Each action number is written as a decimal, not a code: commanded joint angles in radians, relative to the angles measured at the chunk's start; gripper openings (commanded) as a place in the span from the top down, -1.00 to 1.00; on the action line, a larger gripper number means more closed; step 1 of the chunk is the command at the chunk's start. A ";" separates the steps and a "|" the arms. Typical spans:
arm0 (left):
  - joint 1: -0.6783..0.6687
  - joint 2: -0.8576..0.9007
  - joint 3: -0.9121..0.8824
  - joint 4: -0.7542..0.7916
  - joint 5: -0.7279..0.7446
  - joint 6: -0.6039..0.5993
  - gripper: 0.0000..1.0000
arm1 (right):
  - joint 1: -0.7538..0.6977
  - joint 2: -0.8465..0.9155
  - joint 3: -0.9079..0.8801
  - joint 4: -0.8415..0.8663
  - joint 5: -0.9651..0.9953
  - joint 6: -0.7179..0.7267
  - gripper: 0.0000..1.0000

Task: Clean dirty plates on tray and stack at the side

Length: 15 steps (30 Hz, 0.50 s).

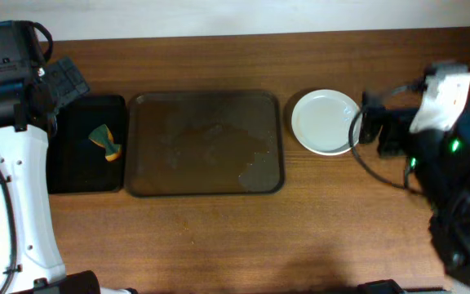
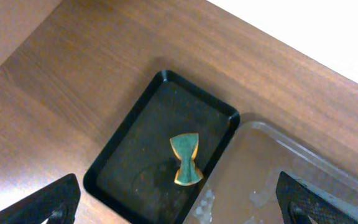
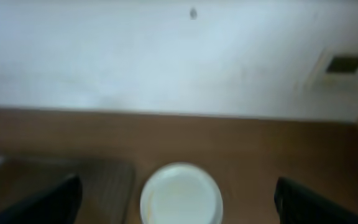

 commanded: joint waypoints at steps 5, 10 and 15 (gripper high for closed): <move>0.004 0.005 -0.001 0.004 -0.007 0.002 -0.98 | -0.018 -0.513 -0.679 0.280 -0.101 -0.013 -0.97; 0.004 0.005 -0.001 0.003 -0.007 0.002 -0.98 | -0.024 -0.766 -0.985 0.395 -0.093 -0.013 -0.97; 0.004 0.005 -0.001 0.004 -0.007 0.002 -0.98 | -0.024 -0.881 -1.128 0.432 -0.087 -0.013 -0.97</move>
